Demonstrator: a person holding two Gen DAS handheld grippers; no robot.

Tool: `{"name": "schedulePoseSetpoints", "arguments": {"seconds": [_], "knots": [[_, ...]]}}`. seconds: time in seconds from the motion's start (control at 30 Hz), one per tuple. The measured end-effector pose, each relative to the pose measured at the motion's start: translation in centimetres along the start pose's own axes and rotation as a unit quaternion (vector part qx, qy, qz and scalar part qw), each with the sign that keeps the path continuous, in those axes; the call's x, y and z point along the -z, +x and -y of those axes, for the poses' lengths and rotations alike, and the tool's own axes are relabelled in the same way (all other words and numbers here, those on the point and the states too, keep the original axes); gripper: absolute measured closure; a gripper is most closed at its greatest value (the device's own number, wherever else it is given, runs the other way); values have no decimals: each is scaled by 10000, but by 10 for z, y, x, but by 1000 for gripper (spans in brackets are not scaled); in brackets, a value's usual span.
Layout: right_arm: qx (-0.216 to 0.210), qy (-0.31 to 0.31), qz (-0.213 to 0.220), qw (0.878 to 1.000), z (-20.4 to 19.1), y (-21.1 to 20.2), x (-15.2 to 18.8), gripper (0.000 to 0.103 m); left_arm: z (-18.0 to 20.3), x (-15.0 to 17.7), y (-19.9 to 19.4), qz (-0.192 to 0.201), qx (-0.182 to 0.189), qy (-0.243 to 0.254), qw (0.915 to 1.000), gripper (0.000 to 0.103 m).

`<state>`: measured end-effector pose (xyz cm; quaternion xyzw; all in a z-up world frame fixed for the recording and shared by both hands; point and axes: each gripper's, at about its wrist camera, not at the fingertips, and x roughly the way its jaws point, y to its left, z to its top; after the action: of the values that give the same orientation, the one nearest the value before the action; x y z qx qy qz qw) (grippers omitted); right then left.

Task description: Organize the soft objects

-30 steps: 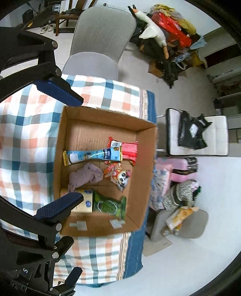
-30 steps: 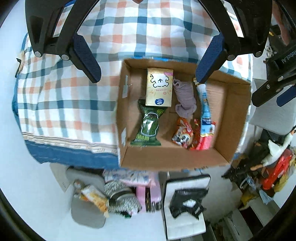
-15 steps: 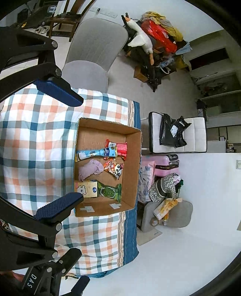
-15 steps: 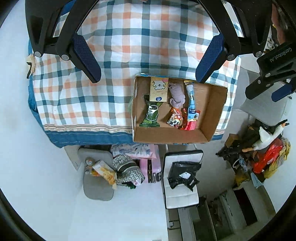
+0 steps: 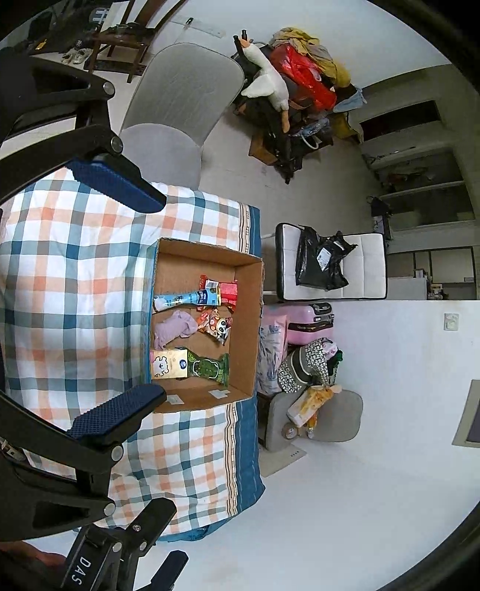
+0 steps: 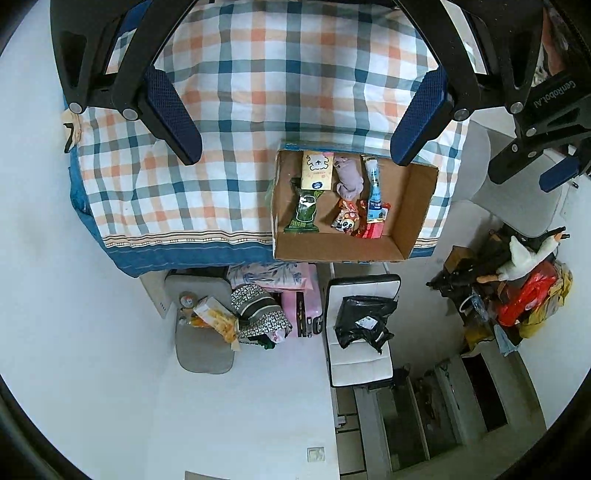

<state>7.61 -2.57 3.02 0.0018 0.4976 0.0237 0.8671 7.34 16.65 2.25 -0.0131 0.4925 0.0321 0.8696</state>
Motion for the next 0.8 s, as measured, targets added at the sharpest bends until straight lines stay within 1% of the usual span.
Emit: {"name": "schedulePoseSetpoints", "arguments": {"seconds": [0.33,0.8], "knots": [[82,17,58,9999,2,-13,1,0,0,5,-11,62,36,-47,10000,8],[85,92,42,9999,5,-15,3,0,-1,8,-17,90,66,-65,9999,8]]}}
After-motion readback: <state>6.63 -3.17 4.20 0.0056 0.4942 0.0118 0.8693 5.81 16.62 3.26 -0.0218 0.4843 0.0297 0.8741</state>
